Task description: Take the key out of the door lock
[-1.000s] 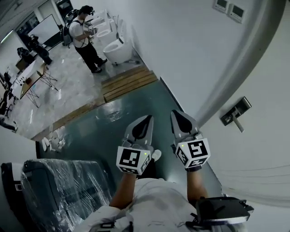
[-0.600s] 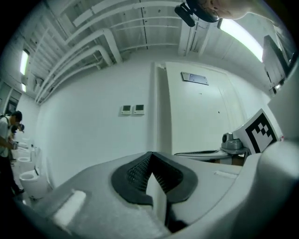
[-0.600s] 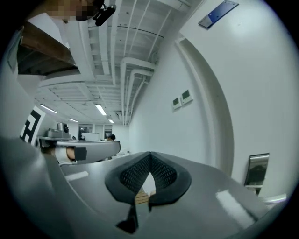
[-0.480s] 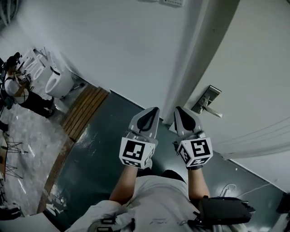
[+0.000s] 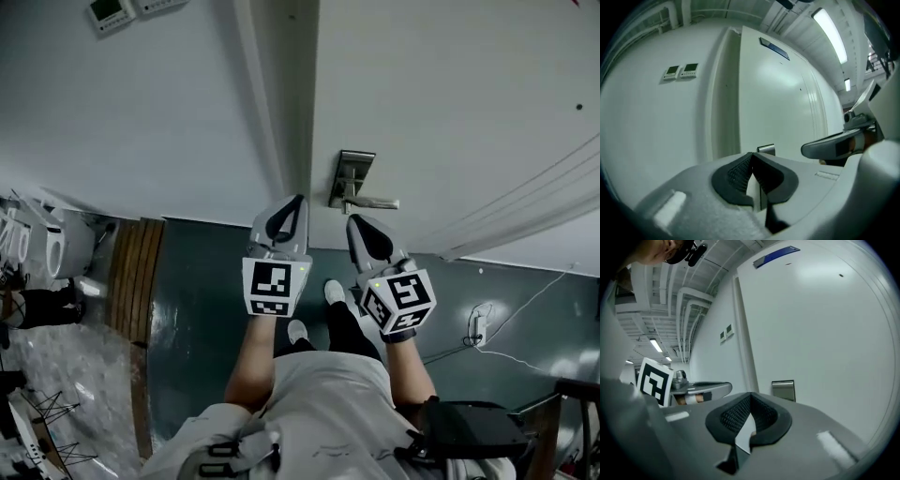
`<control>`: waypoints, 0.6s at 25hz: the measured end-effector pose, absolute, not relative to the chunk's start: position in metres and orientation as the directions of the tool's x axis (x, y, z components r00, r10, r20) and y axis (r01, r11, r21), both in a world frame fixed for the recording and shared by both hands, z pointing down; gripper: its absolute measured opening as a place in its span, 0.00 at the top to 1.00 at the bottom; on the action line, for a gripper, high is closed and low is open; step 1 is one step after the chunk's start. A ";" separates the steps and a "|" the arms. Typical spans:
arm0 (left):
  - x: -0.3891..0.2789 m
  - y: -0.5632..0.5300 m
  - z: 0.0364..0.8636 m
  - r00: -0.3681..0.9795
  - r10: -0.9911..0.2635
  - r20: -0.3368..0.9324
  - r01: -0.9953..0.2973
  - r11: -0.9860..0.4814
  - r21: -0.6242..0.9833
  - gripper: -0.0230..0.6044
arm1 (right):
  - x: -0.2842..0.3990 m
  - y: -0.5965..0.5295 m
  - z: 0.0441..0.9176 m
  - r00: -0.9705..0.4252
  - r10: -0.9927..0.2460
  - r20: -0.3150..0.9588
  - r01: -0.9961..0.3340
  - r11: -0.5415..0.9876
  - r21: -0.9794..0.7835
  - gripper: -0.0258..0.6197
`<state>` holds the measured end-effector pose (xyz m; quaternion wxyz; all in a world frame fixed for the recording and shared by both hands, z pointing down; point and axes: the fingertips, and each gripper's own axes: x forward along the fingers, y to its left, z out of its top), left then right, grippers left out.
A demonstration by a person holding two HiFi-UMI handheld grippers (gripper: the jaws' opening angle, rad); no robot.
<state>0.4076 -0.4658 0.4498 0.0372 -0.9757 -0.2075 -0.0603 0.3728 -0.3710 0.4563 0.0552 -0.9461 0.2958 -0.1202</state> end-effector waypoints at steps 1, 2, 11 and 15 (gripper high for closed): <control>0.420 -0.463 0.453 0.907 0.400 0.129 0.410 -0.910 -0.060 0.96 | 0.379 -0.365 0.458 0.801 -0.565 0.197 -0.537 -0.824 -0.180 0.95; 0.431 -0.459 0.456 0.903 0.411 0.123 0.419 -0.907 -0.048 0.95 | 0.385 -0.359 0.461 0.808 -0.554 0.200 -0.525 -0.831 -0.185 0.95; 0.505 -0.439 0.474 0.866 0.487 0.111 0.489 -0.872 0.012 0.62 | 0.416 -0.325 0.499 0.831 -0.486 0.271 -0.431 -0.870 -0.239 0.95; 0.519 -0.438 0.475 0.857 0.510 0.075 0.509 -0.860 0.042 0.62 | 0.418 -0.320 0.522 0.827 -0.472 0.305 -0.403 -0.877 -0.261 0.95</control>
